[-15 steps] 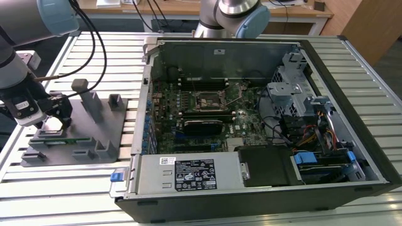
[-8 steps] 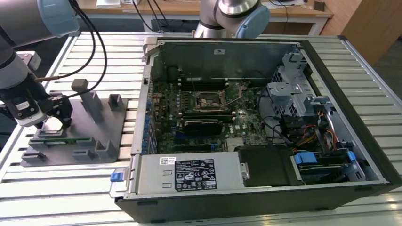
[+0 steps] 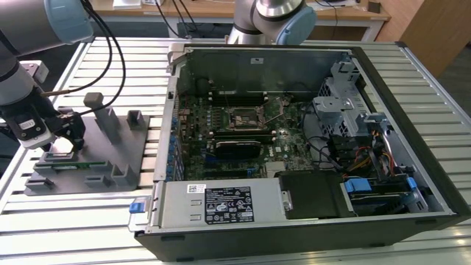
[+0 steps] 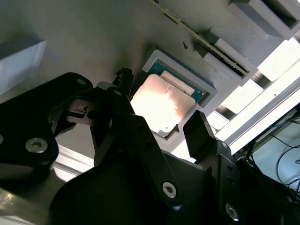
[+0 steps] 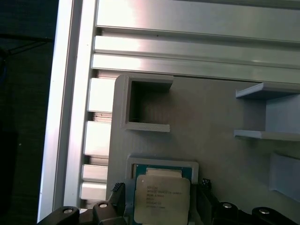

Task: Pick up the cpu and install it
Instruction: 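Pick up the cpu and move it towards the insertion slot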

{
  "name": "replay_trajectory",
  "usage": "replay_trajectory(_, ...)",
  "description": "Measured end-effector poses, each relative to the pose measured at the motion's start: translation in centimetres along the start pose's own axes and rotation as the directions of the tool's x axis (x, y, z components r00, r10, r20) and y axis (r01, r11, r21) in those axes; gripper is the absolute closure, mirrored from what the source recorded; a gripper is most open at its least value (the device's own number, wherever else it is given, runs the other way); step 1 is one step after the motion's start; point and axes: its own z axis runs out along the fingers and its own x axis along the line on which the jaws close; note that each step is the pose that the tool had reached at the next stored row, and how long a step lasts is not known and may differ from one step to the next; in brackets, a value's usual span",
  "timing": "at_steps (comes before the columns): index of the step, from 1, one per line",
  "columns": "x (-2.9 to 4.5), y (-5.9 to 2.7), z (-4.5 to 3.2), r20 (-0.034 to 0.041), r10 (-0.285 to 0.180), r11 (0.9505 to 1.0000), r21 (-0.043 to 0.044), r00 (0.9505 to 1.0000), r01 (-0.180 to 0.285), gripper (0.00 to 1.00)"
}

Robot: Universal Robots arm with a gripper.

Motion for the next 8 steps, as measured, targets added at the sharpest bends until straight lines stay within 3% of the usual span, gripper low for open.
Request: replay_trajectory(8,0.00,0.00,0.02,-0.0002,0.000,1.0000,0.0001,1.0000,0.000,0.30)
